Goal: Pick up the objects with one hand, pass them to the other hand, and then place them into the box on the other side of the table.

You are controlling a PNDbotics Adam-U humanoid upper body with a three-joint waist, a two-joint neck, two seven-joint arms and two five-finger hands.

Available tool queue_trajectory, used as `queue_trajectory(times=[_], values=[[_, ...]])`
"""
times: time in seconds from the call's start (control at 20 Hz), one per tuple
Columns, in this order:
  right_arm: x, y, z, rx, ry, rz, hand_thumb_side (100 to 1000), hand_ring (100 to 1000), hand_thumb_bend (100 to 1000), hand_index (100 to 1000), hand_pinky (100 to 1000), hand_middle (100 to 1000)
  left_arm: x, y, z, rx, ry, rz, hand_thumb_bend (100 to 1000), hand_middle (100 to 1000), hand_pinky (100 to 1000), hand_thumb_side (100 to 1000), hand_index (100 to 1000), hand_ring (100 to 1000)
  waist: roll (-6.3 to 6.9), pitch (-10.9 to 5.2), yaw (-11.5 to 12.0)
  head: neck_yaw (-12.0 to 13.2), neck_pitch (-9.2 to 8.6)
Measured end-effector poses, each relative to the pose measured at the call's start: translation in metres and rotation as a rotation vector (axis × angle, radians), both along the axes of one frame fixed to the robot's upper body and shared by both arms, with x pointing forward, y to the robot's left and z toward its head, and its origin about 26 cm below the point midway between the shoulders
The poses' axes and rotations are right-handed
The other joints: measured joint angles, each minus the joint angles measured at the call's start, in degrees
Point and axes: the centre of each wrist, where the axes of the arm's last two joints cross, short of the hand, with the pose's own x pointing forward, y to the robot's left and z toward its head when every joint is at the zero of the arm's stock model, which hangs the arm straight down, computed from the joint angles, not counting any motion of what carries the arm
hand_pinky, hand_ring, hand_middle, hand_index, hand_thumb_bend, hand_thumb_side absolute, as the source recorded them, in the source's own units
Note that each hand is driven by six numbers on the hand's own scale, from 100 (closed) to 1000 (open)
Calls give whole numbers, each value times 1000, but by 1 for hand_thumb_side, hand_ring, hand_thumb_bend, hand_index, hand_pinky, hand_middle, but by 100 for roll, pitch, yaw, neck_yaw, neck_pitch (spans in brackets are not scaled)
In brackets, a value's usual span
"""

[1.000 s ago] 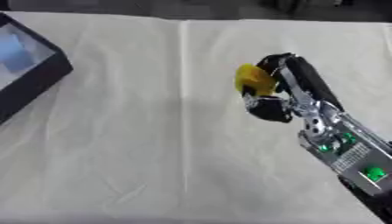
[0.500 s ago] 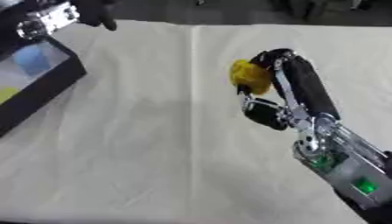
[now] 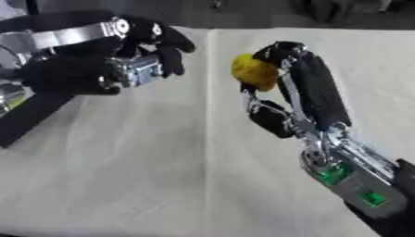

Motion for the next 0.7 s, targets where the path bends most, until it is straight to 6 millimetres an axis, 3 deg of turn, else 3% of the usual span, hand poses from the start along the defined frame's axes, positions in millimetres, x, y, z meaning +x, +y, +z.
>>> queue_trajectory(times=[0.4,0.55,0.7], values=[[-1,1,-1,-83,-99,7,100,560,100,538,634,481,-11,-22,9,104,-27,-69,122,711,924,737,914,1000,28,0,129,-55,-46],[-1,1,-2,-108,-137,-3,100,563,100,538,639,481,-12,-22,12,117,-51,-39,237,670,916,598,872,1000,28,0,137,-87,-55],[-1,1,-4,-128,-165,-16,100,562,100,537,634,480,-12,-20,19,93,-107,14,299,649,941,542,863,1000,32,0,138,-135,-73]])
